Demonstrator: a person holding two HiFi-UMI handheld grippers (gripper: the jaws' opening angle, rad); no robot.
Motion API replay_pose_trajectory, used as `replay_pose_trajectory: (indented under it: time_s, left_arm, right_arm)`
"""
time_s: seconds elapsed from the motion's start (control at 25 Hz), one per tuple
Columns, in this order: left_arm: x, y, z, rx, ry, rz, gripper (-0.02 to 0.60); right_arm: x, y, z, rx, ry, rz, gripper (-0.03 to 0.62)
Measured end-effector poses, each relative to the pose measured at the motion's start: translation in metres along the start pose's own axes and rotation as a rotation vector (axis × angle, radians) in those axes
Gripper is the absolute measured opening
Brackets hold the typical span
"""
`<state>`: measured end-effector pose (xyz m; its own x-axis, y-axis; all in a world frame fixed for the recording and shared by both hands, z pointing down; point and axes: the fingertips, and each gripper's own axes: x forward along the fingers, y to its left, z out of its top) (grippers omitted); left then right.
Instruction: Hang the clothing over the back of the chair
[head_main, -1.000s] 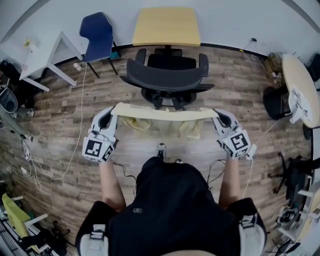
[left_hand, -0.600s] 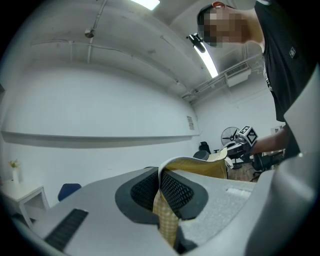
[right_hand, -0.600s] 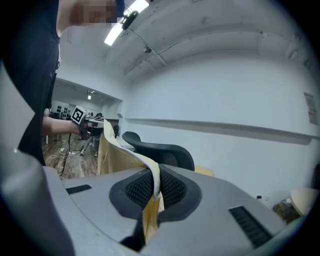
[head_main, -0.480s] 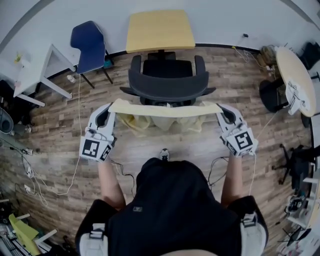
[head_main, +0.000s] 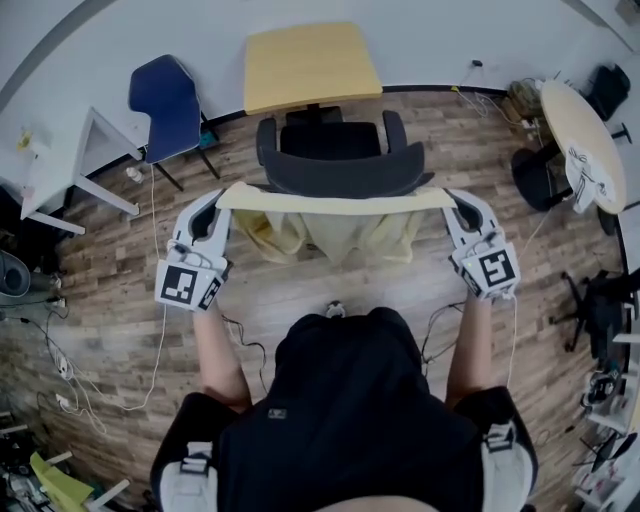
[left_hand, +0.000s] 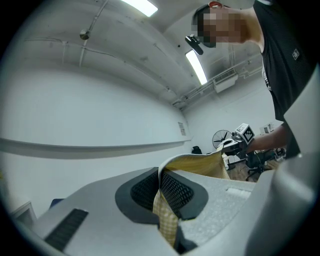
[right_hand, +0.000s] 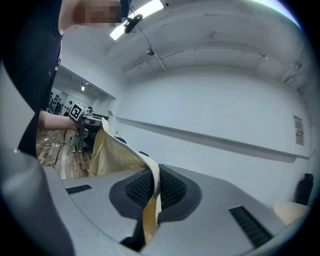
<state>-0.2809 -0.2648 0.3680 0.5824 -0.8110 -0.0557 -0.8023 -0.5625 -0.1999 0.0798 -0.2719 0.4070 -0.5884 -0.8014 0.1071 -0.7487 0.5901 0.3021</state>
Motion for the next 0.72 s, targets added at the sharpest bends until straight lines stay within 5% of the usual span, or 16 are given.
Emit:
replay_pose_trajectory:
  time_s: [0.72]
  left_arm:
    - [0.035, 0.030, 0.018, 0.042, -0.056, -0.024, 0.006]
  right_arm:
    - [0.034, -0.031, 0.017, -0.054, 0.014, -0.045, -0.003]
